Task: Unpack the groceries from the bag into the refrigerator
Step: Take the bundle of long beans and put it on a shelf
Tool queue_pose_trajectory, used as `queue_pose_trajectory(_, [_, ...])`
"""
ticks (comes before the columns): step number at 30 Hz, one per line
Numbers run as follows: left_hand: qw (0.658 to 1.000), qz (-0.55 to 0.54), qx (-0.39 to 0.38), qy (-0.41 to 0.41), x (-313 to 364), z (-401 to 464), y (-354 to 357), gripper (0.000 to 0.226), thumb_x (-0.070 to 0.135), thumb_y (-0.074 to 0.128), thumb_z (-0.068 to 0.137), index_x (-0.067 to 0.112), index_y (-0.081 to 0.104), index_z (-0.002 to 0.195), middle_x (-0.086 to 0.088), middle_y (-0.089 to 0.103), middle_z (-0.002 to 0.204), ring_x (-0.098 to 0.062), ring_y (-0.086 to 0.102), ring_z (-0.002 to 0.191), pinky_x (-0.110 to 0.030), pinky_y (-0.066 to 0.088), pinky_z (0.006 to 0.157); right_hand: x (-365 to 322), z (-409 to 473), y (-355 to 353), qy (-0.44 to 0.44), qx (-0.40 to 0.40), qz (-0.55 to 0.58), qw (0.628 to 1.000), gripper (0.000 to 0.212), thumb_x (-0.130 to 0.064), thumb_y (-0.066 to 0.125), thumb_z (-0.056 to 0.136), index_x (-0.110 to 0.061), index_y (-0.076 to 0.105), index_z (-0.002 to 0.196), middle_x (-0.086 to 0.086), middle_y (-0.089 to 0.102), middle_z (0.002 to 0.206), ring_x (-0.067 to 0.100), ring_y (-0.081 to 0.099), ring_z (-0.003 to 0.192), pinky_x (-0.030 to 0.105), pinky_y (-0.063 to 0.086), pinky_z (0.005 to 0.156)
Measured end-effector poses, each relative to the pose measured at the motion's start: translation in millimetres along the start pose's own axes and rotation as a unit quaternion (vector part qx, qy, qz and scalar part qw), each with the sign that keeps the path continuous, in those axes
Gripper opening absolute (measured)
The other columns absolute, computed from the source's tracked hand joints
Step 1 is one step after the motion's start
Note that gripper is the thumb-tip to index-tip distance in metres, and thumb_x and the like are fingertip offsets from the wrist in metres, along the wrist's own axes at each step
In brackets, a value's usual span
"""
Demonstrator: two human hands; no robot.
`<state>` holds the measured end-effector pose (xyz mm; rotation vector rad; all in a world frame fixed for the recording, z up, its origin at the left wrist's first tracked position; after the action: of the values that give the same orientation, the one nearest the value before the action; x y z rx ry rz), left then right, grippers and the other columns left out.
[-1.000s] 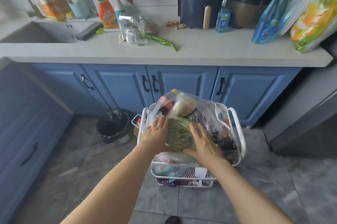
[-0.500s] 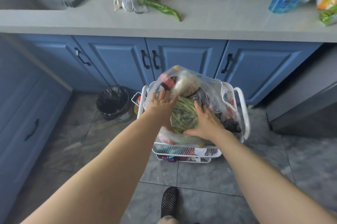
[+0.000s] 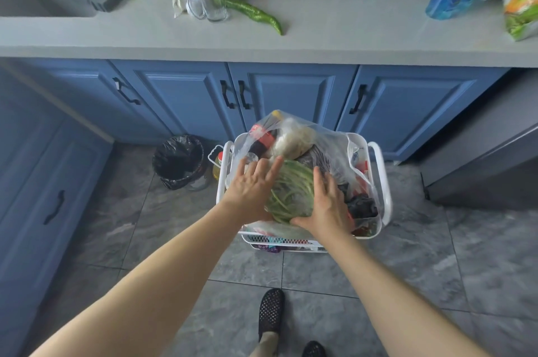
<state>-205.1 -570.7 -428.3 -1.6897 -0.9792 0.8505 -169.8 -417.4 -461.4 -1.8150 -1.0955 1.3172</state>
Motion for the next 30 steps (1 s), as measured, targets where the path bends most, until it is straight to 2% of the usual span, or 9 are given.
queue_pose_trajectory(3, [0.995, -0.096, -0.004, -0.023, -7, 2, -10, 0.133, 0.065, 0.073, 0.062, 0.021, -0.017, 0.149, -0.006, 0.021, 0.152, -0.026, 0.028, 0.135, -0.042, 0.015, 0.112, 7, -4, -9, 0.006, 0.037, 0.035, 0.999, 0.122, -0.045, 0.083, 0.067, -0.023, 0.000, 0.153, 0.009, 0.029, 0.151, 0.030, 0.030, 0.134, 0.043, 0.037, 0.102])
queue_pose_trajectory(6, [0.986, -0.159, -0.010, -0.055, -19, 12, -17, 0.113, 0.060, 0.072, 0.069, 0.024, 0.004, 0.151, 0.001, 0.047, 0.139, -0.024, 0.036, 0.129, -0.040, 0.026, 0.104, 10, -7, -15, -0.027, 0.064, 0.082, 0.994, 0.094, -0.032, 0.077, 0.077, -0.024, 0.020, 0.150, 0.002, 0.043, 0.144, 0.027, 0.037, 0.128, 0.041, 0.039, 0.101])
queue_pose_trajectory(10, [0.987, -0.131, -0.030, -0.090, -35, 22, -17, 0.056, 0.052, 0.058, 0.086, 0.029, 0.044, 0.135, 0.004, 0.057, 0.128, -0.025, 0.042, 0.124, -0.040, 0.030, 0.099, 0, -9, -27, -0.060, 0.075, 0.149, 0.984, 0.080, -0.020, 0.070, 0.085, -0.029, 0.025, 0.150, 0.001, 0.042, 0.145, 0.019, 0.041, 0.132, 0.033, 0.037, 0.106])
queue_pose_trajectory(14, [0.978, -0.177, -0.025, -0.110, -44, 29, -22, 0.044, 0.052, 0.055, 0.088, 0.025, 0.054, 0.124, -0.005, 0.061, 0.115, -0.030, 0.047, 0.117, -0.043, 0.031, 0.103, -9, -7, -53, -0.097, 0.090, 0.120, 0.984, 0.075, -0.023, 0.066, 0.090, -0.031, 0.023, 0.151, 0.004, 0.044, 0.143, 0.021, 0.050, 0.123, 0.033, 0.045, 0.095])
queue_pose_trajectory(19, [0.957, -0.277, 0.017, -0.082, -34, 46, -66, 0.044, 0.048, 0.055, 0.090, 0.026, 0.050, 0.128, -0.005, 0.060, 0.122, -0.027, 0.058, 0.105, -0.032, 0.046, 0.081, -7, -6, -102, -0.131, 0.148, 0.080, 0.977, 0.074, -0.028, 0.061, 0.092, -0.033, 0.019, 0.152, 0.000, 0.042, 0.144, 0.015, 0.044, 0.126, 0.031, 0.048, 0.090])
queue_pose_trajectory(21, [0.943, -0.326, 0.019, -0.062, -25, 53, -91, 0.057, 0.060, 0.053, 0.085, 0.035, 0.040, 0.134, -0.005, 0.054, 0.131, -0.025, 0.057, 0.106, -0.036, 0.050, 0.086, -4, -8, -128, -0.132, 0.171, 0.090, 0.972, 0.069, -0.025, 0.060, 0.093, -0.031, 0.024, 0.151, -0.001, 0.043, 0.143, 0.012, 0.040, 0.127, 0.034, 0.046, 0.095])
queue_pose_trajectory(24, [0.934, -0.358, -0.018, 0.008, 1, 56, -129, 0.098, 0.087, 0.054, 0.054, 0.061, 0.009, 0.137, -0.002, 0.037, 0.140, -0.024, 0.050, 0.116, -0.048, 0.043, 0.101, 10, -14, -168, -0.133, 0.212, 0.108, 0.962, 0.059, -0.023, 0.058, 0.094, -0.025, 0.034, 0.148, 0.002, 0.048, 0.140, 0.016, 0.054, 0.118, 0.025, 0.048, 0.090])
queue_pose_trajectory(27, [0.936, -0.330, -0.023, 0.116, 40, 51, -166, 0.126, 0.065, 0.079, 0.049, 0.063, -0.013, 0.135, 0.012, 0.005, 0.153, -0.029, 0.030, 0.136, -0.053, 0.033, 0.110, 36, -24, -206, -0.107, 0.242, 0.121, 0.957, 0.052, -0.023, 0.054, 0.096, -0.024, 0.038, 0.146, 0.003, 0.047, 0.143, 0.017, 0.050, 0.125, 0.029, 0.046, 0.097])
queue_pose_trajectory(30, [0.953, -0.222, 0.005, 0.206, 84, 42, -196, 0.137, 0.047, 0.086, 0.056, 0.057, -0.027, 0.133, 0.018, -0.025, 0.153, -0.028, 0.004, 0.145, -0.053, 0.024, 0.114, 64, -45, -244, -0.083, 0.274, 0.114, 0.951, 0.050, -0.024, 0.053, 0.097, -0.023, 0.039, 0.145, 0.002, 0.045, 0.145, 0.016, 0.046, 0.130, 0.033, 0.042, 0.105])
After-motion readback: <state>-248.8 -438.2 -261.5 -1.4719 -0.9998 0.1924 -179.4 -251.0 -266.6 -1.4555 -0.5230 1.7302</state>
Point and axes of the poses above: each hand's wrist, its own z-axis towards the middle knuckle, its own y-axis out of the palm, x = y × z, the point moved 7 cm from there along z, towards the middle knuckle
